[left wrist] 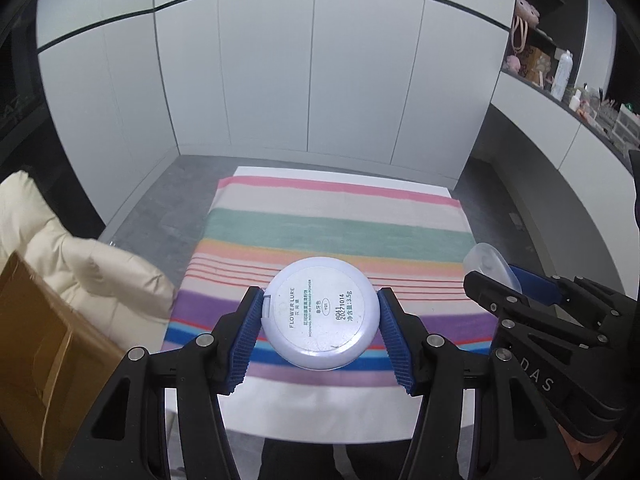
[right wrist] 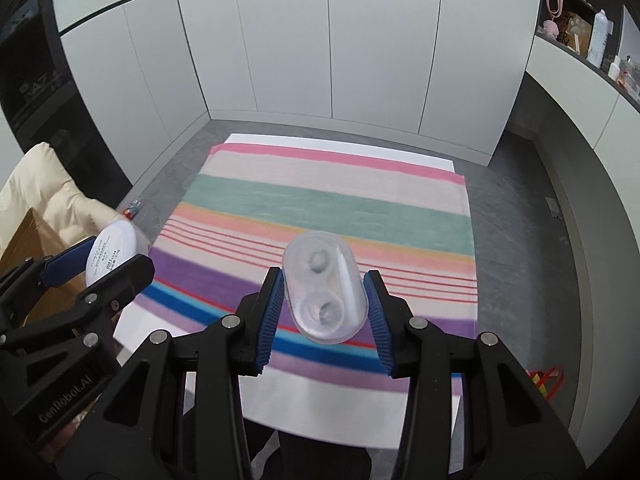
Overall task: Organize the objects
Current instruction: 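Carry the white compact and clear case with both tools to the cardboard box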
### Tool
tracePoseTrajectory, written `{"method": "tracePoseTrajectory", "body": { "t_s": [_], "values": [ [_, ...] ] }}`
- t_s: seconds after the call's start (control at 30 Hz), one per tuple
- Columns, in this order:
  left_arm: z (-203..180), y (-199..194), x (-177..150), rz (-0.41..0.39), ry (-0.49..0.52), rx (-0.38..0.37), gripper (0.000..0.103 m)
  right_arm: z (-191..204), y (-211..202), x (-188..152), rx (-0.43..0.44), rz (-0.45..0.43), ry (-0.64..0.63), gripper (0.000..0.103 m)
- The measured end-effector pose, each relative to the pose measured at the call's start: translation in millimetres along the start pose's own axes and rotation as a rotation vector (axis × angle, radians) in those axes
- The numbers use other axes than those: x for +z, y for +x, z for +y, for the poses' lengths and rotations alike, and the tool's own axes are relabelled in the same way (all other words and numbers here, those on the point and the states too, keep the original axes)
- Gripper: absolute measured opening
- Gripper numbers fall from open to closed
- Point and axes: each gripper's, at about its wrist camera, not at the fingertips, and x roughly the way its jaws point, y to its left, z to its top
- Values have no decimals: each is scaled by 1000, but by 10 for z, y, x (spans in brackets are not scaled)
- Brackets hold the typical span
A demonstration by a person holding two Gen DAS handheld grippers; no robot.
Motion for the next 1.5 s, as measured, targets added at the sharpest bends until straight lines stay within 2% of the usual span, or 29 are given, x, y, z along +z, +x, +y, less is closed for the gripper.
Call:
{"method": "tracePoseTrajectory", "body": {
  "t_s": [0.13,0.23,0.3,0.43,0.6,1.13,1.5],
  "values": [
    [76,-136,-80,-9,-45,-14,59,102,-192,-34,4,-19,-34,43],
    [95,-223,-105,-31,-36,-19,59,141,-269,-65,6,-24,-49,43],
    [126,-240,-130,-41,-23,-7,59,154,-264,-66,16,-24,-48,43],
    [287,-213,-170,-26,-61,-15,59,220,-193,-36,22,-27,-74,43],
    [489,-169,-234,-24,-74,32,59,344,-114,32,49,-31,-58,43],
    [1303,-488,-392,-71,-187,118,59,1388,-80,-16,143,-51,-214,43],
    [1848,-778,-642,-90,-254,195,59,2064,-121,-48,219,-58,-292,43]
  ]
}}
